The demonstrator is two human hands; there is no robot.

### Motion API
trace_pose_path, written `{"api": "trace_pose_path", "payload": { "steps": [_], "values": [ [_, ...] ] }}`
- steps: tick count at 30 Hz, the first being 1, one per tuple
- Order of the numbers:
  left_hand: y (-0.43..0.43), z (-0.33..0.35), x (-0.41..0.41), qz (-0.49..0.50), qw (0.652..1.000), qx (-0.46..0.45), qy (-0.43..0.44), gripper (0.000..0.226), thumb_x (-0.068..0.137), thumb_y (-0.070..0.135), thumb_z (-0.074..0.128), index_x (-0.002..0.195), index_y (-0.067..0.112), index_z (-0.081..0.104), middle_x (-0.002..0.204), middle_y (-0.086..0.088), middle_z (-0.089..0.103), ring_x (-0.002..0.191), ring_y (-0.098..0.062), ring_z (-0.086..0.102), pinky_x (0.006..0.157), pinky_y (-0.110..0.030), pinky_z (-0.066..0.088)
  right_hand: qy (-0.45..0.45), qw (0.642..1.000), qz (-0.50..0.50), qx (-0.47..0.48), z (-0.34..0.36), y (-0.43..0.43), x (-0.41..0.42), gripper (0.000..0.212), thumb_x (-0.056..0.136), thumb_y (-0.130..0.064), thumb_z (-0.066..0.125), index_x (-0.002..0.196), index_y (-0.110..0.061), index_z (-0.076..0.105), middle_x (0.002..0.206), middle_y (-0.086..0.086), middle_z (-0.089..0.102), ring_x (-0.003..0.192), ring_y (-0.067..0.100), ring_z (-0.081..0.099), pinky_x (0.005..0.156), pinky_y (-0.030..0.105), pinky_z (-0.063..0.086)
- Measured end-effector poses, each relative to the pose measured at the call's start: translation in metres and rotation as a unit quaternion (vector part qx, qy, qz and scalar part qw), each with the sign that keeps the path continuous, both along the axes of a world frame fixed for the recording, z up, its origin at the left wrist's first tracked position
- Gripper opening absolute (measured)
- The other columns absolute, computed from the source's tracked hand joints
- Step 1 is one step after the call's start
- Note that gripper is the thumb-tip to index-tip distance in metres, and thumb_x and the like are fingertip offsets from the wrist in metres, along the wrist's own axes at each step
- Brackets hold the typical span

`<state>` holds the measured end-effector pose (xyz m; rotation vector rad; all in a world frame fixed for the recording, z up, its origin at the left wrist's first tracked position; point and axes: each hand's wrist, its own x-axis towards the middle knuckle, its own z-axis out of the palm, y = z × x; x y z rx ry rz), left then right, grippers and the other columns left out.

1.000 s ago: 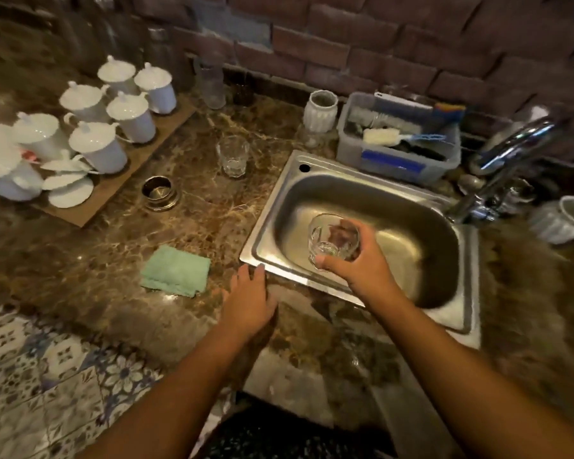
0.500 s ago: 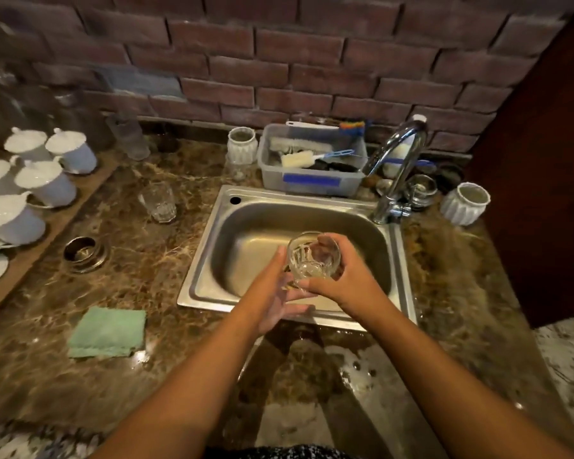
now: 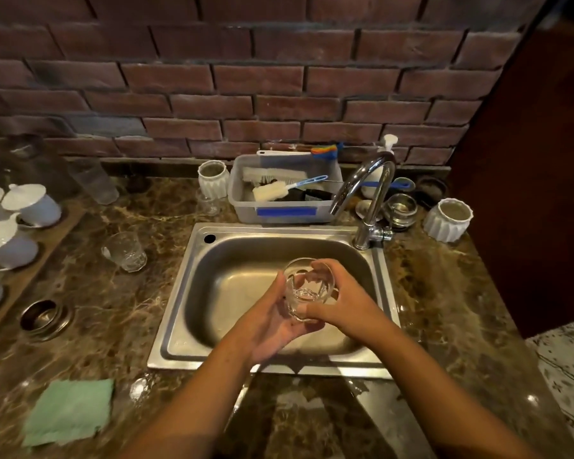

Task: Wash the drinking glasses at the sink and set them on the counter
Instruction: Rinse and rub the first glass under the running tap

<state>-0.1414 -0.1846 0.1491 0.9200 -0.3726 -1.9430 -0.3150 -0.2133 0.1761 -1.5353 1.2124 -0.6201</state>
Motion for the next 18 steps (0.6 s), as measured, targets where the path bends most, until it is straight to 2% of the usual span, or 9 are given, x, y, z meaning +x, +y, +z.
{"api": "trace_pose_path", "payload": {
  "steps": [2, 4, 6, 8, 10, 12, 13, 15, 18],
  "values": [
    [-0.009, -0.004, -0.004, 0.002, 1.000, 0.003, 0.004, 0.052, 0.085, 0.047, 0.070, 0.124, 0.012, 0.072, 0.134, -0.023, 0.064, 0.126, -0.039, 0.061, 0.098, -0.052, 0.054, 0.001, 1.000, 0.011, 0.010, -0.002, -0.011, -0.006, 0.085, 0.060, -0.052, 0.083, 0.134, -0.042, 0.044, 0.125, -0.023, 0.058, 0.116, -0.003, 0.057, 0.079, 0.006, 0.047],
    [-0.019, -0.003, -0.008, 0.002, 1.000, 0.005, 0.007, 0.052, 0.085, 0.046, 0.072, 0.123, 0.012, 0.072, 0.132, -0.024, 0.065, 0.124, -0.038, 0.063, 0.095, -0.051, 0.056, -0.007, 0.999, 0.026, 0.016, -0.003, -0.022, -0.014, 0.086, 0.061, -0.055, 0.081, 0.136, -0.045, 0.042, 0.126, -0.024, 0.058, 0.116, -0.008, 0.057, 0.085, 0.008, 0.048],
    [-0.031, -0.001, -0.011, -0.001, 1.000, 0.001, 0.006, 0.072, 0.074, 0.047, 0.084, 0.131, 0.007, 0.066, 0.133, -0.026, 0.063, 0.121, -0.041, 0.064, 0.092, -0.051, 0.057, -0.016, 0.999, 0.031, 0.028, -0.005, -0.037, -0.026, 0.091, 0.064, -0.056, 0.080, 0.144, -0.040, 0.039, 0.134, -0.020, 0.056, 0.123, -0.002, 0.055, 0.100, 0.020, 0.047],
    [-0.045, 0.000, -0.017, -0.006, 1.000, 0.004, 0.004, 0.090, 0.063, 0.045, 0.093, 0.135, 0.004, 0.059, 0.135, -0.029, 0.061, 0.122, -0.047, 0.061, 0.089, -0.050, 0.058, -0.027, 0.999, 0.021, 0.037, -0.009, -0.056, -0.043, 0.091, 0.069, -0.056, 0.077, 0.148, -0.035, 0.038, 0.137, -0.015, 0.055, 0.127, 0.002, 0.053, 0.103, 0.027, 0.046],
    [-0.059, -0.002, -0.021, -0.010, 1.000, 0.017, 0.011, 0.100, 0.054, 0.044, 0.098, 0.136, 0.002, 0.057, 0.137, -0.029, 0.060, 0.126, -0.052, 0.056, 0.086, -0.051, 0.060, -0.044, 0.998, -0.019, 0.043, -0.016, -0.078, -0.060, 0.079, 0.077, -0.049, 0.075, 0.147, -0.030, 0.042, 0.135, -0.010, 0.057, 0.124, 0.002, 0.056, 0.099, 0.023, 0.047],
    [-0.070, -0.006, -0.024, -0.011, 0.999, 0.029, 0.021, 0.097, 0.049, 0.043, 0.100, 0.129, 0.003, 0.064, 0.135, -0.029, 0.061, 0.124, -0.052, 0.057, 0.087, -0.052, 0.060, -0.053, 0.993, -0.103, 0.029, -0.027, -0.103, -0.077, 0.053, 0.090, -0.033, 0.071, 0.139, -0.025, 0.051, 0.130, 0.000, 0.063, 0.118, 0.007, 0.061, 0.092, 0.021, 0.051],
    [-0.076, -0.007, -0.026, -0.012, 0.999, 0.028, 0.020, 0.091, 0.050, 0.043, 0.099, 0.126, 0.004, 0.068, 0.134, -0.028, 0.062, 0.122, -0.051, 0.059, 0.090, -0.053, 0.059, -0.052, 0.986, -0.156, 0.020, -0.034, -0.117, -0.085, 0.041, 0.094, -0.026, 0.068, 0.133, -0.024, 0.056, 0.126, 0.003, 0.066, 0.115, 0.011, 0.063, 0.090, 0.023, 0.053],
    [-0.085, -0.012, -0.030, -0.009, 0.999, 0.031, -0.005, 0.080, 0.065, 0.049, 0.088, 0.129, 0.007, 0.065, 0.135, -0.025, 0.063, 0.121, -0.046, 0.062, 0.099, -0.055, 0.052, -0.045, 0.966, -0.254, 0.015, -0.051, -0.141, -0.100, 0.027, 0.096, -0.019, 0.065, 0.122, -0.023, 0.060, 0.120, 0.005, 0.068, 0.110, 0.018, 0.066, 0.096, 0.037, 0.055],
    [-0.099, -0.022, -0.036, 0.003, 0.997, 0.048, -0.063, 0.065, 0.081, 0.050, 0.060, 0.135, 0.015, 0.058, 0.137, -0.016, 0.064, 0.126, -0.032, 0.061, 0.104, -0.050, 0.044, -0.015, 0.945, -0.326, 0.031, -0.077, -0.170, -0.116, 0.032, 0.097, -0.021, 0.063, 0.128, -0.021, 0.058, 0.122, 0.003, 0.065, 0.112, 0.021, 0.064, 0.099, 0.043, 0.054]
  ]
}}
